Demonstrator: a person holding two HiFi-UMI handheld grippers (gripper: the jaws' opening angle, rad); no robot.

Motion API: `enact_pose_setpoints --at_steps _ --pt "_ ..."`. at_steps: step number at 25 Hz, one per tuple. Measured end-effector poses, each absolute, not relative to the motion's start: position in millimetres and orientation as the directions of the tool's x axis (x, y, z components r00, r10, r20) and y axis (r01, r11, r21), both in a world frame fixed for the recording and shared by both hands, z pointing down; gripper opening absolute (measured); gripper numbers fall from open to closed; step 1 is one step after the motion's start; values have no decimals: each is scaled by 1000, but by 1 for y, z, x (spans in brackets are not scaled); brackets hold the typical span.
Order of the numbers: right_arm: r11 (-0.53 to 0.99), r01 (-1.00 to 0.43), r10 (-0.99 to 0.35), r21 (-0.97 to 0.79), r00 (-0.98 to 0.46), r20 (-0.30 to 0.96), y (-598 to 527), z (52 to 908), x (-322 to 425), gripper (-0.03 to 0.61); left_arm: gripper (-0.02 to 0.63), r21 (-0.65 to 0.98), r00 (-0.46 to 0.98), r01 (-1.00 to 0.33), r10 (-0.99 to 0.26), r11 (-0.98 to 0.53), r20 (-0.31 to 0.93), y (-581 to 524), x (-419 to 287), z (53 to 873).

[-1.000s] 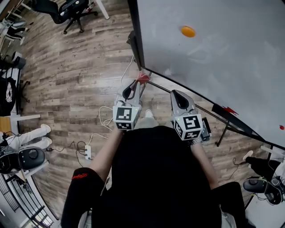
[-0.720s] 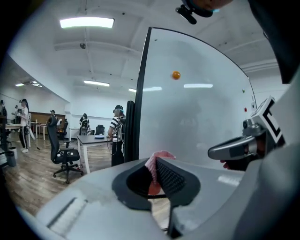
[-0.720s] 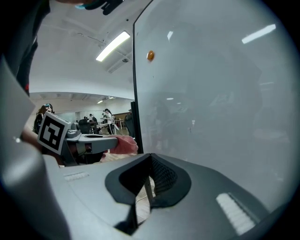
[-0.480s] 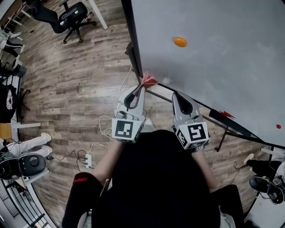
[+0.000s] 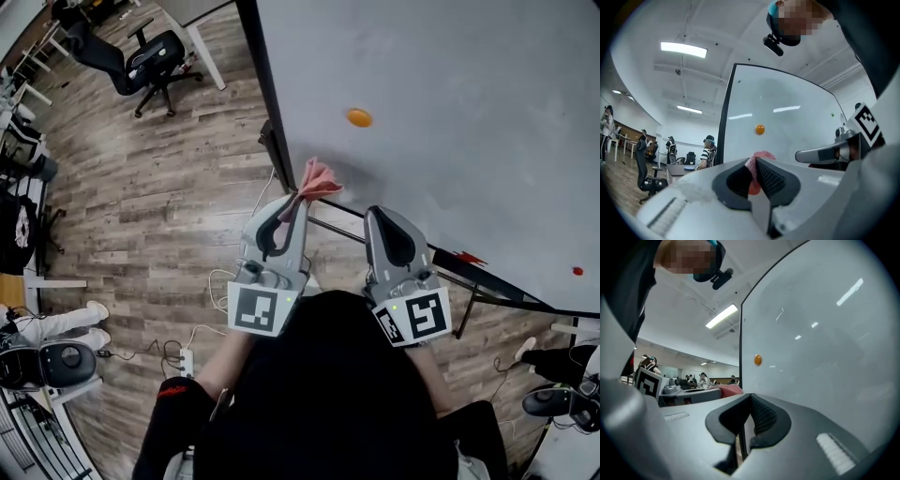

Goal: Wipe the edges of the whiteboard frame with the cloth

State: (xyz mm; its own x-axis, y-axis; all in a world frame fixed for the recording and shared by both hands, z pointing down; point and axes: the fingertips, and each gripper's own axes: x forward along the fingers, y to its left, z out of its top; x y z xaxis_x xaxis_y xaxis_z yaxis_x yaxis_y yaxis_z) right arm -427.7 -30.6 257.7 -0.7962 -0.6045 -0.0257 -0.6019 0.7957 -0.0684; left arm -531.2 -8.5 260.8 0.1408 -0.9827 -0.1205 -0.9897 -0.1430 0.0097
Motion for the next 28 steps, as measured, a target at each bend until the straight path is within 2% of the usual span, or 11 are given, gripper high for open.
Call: enact_pose_setpoints --at_steps 8,28 --pt "781 -624 -622 -11 -777 -96 -25 227 -416 0 17 -71 171 -984 -966 -160 -193 4 -520 233" --pt "765 -644 -640 9 -762 -97 -13 233 -399 0 17 -133 192 -976 -968 -171 -161 16 -494 241"
